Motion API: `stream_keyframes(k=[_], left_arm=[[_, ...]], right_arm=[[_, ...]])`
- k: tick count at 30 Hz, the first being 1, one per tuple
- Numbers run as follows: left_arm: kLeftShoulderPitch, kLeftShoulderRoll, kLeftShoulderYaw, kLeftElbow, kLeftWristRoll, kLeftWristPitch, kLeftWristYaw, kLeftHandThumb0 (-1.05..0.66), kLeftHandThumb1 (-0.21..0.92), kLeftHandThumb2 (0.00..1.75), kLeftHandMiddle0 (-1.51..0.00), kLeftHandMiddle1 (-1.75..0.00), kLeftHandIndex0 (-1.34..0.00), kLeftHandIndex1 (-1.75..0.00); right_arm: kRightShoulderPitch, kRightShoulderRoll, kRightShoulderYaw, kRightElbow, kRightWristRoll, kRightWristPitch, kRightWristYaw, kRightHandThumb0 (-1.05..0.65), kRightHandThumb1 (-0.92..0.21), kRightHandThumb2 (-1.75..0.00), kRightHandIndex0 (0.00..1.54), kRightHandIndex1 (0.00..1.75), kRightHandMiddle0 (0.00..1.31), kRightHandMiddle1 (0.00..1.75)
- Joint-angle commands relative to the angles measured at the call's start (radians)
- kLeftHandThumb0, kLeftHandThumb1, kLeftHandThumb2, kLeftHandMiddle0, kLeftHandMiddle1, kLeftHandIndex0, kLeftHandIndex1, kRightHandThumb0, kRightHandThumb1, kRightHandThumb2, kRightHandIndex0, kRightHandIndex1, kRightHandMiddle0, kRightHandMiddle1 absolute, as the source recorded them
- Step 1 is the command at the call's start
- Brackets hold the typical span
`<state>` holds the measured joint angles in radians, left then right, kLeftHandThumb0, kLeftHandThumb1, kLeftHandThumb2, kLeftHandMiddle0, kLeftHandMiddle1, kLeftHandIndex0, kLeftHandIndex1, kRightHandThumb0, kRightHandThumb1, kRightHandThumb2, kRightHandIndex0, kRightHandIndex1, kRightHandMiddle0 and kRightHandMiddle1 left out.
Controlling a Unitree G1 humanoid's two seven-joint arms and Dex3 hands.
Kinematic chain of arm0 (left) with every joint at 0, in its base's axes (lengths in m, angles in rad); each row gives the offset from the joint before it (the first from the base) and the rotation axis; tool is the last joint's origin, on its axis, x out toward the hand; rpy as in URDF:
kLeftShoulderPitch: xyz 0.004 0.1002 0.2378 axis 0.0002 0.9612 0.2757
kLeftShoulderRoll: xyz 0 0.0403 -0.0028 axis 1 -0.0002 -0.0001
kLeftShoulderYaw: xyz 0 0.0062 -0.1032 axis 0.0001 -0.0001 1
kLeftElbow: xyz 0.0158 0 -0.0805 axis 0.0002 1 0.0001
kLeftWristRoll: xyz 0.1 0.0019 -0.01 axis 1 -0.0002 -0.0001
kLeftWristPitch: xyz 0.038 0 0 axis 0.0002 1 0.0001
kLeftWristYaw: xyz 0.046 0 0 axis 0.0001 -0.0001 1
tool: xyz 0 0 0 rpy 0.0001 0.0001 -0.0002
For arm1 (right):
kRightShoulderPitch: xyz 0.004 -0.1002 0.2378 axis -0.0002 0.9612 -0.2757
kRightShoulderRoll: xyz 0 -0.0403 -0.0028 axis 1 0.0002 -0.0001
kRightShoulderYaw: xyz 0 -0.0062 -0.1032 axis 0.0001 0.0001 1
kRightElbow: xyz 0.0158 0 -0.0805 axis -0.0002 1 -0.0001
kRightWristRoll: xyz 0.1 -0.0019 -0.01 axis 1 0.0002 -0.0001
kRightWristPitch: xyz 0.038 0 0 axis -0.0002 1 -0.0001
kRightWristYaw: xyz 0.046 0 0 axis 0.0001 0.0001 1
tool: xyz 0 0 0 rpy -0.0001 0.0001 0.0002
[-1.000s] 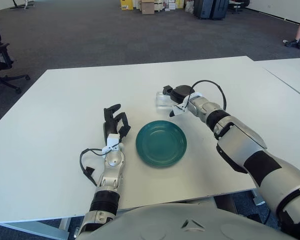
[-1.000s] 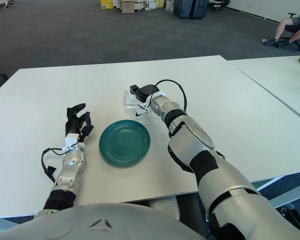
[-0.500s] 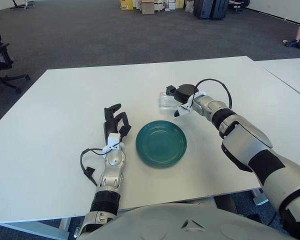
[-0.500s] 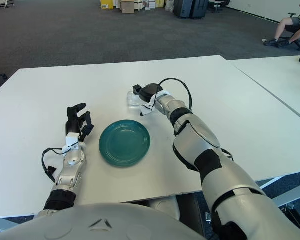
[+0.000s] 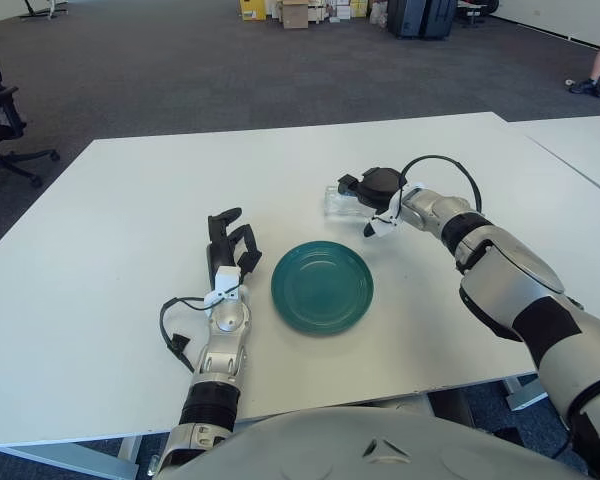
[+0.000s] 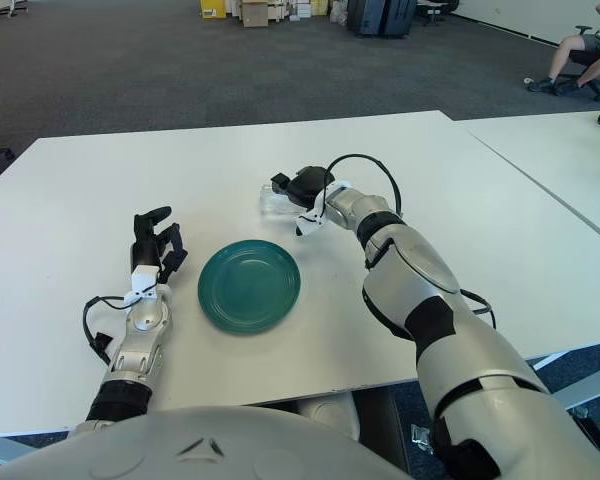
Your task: Put the bottle into the plate.
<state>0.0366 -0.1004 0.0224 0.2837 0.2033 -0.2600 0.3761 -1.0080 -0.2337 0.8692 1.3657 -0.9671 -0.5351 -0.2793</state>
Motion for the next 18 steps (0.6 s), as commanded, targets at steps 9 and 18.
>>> stream_keyframes(k=[9,18], left_arm=[[-0.009,0.009,0.005,-0.007,-0.004,0.008,-0.003,-0.62,0.92,0.77,-0.45,-0.59,-0.16,-1.11],[-0.016,0.009,0.008,-0.002,-0.011,0.009,-0.005,-0.63,0.92,0.74,-0.46,-0.59,-0.18,-1.12]], right_arm=[[0.019,-0.083,0.063,-0.022,-0.065,-0.108,-0.065,-0.65,-0.70,-0.45,0.46,0.52,0.13,1.09],[0.030,-0.136,0.091,-0.050,-0.091,-0.191,-0.147,-0.61,-0.72,-0.48,0.47,0.55,0.14,1.12]])
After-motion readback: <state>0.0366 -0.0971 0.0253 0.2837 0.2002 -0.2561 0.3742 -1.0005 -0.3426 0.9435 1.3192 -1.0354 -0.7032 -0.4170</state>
